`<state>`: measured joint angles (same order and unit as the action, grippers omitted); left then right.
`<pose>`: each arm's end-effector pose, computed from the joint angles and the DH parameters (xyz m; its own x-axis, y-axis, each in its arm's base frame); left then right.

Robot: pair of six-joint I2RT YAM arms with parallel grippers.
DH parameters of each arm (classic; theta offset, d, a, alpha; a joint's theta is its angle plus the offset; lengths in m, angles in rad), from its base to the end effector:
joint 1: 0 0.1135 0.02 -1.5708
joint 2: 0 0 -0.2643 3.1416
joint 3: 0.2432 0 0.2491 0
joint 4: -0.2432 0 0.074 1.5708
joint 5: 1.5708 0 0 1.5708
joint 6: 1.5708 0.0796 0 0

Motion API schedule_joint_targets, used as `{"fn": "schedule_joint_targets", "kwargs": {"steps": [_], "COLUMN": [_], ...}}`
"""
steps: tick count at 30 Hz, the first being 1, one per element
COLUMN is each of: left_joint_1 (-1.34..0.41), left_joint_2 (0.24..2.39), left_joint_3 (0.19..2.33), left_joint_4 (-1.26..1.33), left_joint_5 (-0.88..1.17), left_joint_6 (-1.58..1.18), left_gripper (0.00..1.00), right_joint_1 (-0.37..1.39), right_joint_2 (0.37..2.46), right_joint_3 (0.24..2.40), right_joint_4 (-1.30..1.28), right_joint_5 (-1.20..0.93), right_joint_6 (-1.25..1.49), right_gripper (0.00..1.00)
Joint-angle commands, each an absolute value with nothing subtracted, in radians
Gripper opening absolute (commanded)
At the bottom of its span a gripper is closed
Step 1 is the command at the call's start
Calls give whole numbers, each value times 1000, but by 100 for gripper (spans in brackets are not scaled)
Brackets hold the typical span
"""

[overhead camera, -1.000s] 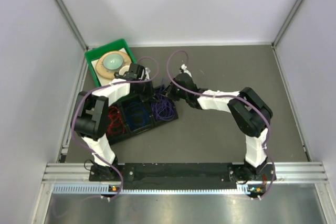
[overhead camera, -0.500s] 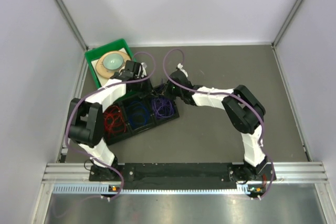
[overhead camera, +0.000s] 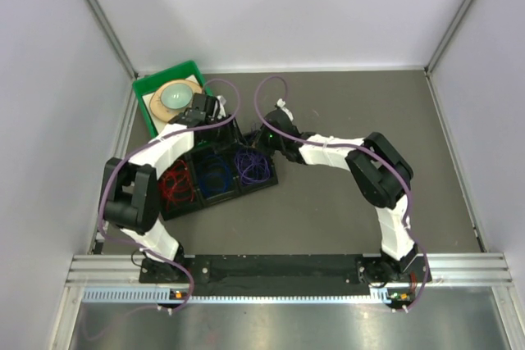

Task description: Untangle the cables

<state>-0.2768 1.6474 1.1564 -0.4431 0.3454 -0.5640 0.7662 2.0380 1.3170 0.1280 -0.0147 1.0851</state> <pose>0.3488 -0.1271 0.1962 -0.8946 -0.2687 -0.3569 -0.0325 0.8359 -0.5479 0.3505 0.3390 0.1491 -0.8089 0.4488 -0.3799 0.0284 0.6751 0.7372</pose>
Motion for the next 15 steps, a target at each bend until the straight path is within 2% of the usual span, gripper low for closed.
{"fn": "schedule_joint_targets", "kwargs": {"steps": [1, 6, 15], "left_joint_1": [-278, -268, -167], "left_joint_2": [1530, 1471, 1378], "left_joint_3": [1158, 1154, 1111], "left_joint_4": [-408, -387, -359], "left_joint_5": [316, 301, 350], "left_joint_6": [-578, -592, -669], "left_gripper": [54, 54, 52], "right_joint_1": [785, 798, 865], "right_joint_2": [2071, 2072, 2172], "right_joint_3": [1315, 1325, 1590], "right_joint_4": [37, 3, -389], "right_joint_5": [18, 60, 291], "right_joint_6": [1080, 1042, 934], "right_gripper": [0, 0, 0]}}
